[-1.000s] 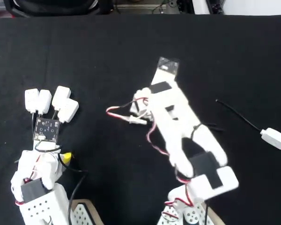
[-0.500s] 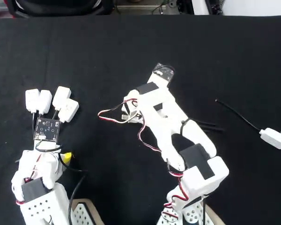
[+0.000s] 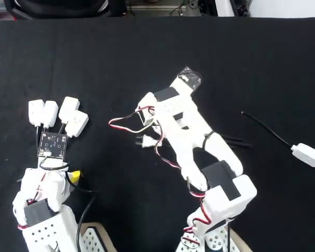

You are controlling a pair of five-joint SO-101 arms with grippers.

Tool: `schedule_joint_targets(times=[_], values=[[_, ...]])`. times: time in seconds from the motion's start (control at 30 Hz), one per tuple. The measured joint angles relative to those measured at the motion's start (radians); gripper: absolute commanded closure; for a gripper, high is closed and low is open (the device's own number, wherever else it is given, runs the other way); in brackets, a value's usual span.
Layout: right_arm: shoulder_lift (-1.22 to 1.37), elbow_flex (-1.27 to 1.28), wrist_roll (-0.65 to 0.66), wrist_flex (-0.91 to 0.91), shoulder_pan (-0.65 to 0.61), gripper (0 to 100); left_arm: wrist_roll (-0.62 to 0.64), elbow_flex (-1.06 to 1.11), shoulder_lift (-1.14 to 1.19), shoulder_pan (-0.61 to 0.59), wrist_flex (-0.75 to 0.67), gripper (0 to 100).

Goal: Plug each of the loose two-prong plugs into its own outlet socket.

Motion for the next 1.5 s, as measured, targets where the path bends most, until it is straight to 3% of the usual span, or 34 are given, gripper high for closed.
schedule_joint_targets(times=[0.2,0.43,0.77,0.87,1.13,1.5], values=[[0.003,0.009,-0.008,-0.003,0.003,70.7,0.000,0.000,0.000,0.000,0.000,67],[0.005,0.089,0.064,0.000,-0.061,86.4,0.000,0.000,0.000,0.000,0.000,67],[0.106,0.071,0.115,-0.043,-0.126,86.9,0.000,0.000,0.000,0.000,0.000,67],[0.146,0.040,0.115,-0.037,-0.129,91.1,0.000,0.000,0.000,0.000,0.000,67],[0.186,-0.071,0.233,0.080,-0.124,91.5,0.000,0.000,0.000,0.000,0.000,67],[0.226,-0.242,0.325,0.313,-0.005,91.0,0.000,0.000,0.000,0.000,0.000,67]])
